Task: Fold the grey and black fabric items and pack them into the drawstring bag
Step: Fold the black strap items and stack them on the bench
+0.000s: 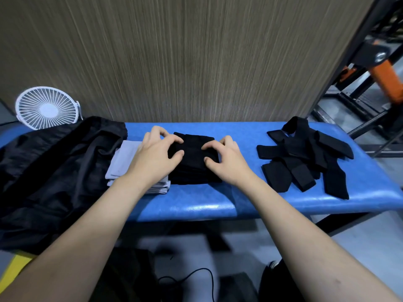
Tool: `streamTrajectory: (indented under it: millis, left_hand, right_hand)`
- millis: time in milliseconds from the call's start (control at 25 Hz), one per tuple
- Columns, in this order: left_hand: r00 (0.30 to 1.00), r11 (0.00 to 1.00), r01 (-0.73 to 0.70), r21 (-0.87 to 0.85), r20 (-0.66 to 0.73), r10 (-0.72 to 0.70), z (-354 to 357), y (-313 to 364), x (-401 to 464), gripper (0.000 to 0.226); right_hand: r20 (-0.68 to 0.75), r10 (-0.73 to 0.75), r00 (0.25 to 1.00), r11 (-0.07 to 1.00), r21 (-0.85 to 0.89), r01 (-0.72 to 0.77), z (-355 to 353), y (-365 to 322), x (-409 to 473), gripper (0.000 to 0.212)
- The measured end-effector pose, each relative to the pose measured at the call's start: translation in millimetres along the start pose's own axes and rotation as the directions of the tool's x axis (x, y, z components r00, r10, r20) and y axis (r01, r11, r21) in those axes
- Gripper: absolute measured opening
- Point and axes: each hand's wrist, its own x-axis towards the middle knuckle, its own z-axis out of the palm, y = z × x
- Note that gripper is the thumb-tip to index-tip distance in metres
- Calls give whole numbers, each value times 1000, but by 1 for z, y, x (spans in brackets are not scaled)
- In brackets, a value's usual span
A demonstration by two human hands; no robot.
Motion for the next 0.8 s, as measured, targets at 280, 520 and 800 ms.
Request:
streamTrajectory:
  millis: [280, 520, 800]
  left_hand:
    - [971, 970, -218, 106, 126, 204, -8, -4, -3, 54]
    - [943, 944, -208, 257, 310, 124, 7, -15, -2, 75]
    - [946, 944, -206, 258, 301, 124, 10, -2, -7, 70]
  right_hand:
    - [58, -126, 990, 991, -33, 128, -6, 3, -7, 54]
    - [268, -59, 961, 990, -106, 91, 2, 10, -4, 59]
    - [288, -45, 957, 997, 76, 24, -10, 17, -8, 57]
